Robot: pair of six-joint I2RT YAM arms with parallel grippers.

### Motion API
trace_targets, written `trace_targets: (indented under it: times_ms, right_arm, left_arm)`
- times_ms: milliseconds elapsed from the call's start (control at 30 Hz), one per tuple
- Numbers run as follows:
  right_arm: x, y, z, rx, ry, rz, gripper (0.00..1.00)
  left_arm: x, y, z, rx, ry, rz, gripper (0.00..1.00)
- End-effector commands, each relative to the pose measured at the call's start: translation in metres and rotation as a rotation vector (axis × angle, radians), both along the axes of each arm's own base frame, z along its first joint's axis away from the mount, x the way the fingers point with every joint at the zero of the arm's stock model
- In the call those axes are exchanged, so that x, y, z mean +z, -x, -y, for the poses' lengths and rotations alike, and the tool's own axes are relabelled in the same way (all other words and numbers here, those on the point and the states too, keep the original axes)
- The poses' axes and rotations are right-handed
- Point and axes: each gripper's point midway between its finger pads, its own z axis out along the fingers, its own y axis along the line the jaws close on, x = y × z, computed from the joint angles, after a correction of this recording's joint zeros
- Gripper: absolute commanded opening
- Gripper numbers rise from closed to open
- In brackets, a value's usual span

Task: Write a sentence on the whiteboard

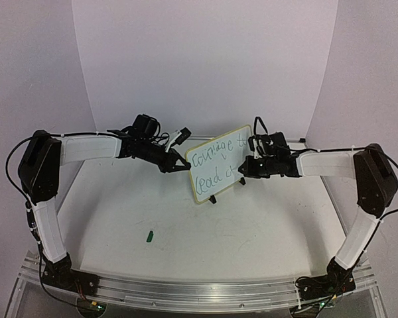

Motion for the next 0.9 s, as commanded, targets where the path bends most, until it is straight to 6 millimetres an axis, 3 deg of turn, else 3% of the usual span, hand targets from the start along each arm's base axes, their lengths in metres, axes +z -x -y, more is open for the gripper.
trace_targets:
  times_ms: [0,200,600,867]
  right_arm:
    - [-0.006,-0.009,0.001,-0.014,0.018,0.016,0.00]
    - [0.006,-0.015,-0.004,-0.006,0.000,0.039,0.00]
    - [0.053,-0.016,-0.007,-0.011,-0.073,0.108,0.00]
    - [0.064,-0.016,-0.006,-0.018,-0.082,0.128,0.00]
  left_arm:
    - [-0.014,0.012,0.004,-0.035,-0.035,-0.057,0.00]
    - [-0.014,0.012,0.005,-0.035,-0.034,-0.060,0.00]
    - [-0.011,0.012,0.005,-0.035,-0.031,-0.055,0.00]
    - [-0.012,0.012,0.005,-0.035,-0.032,-0.057,0.00]
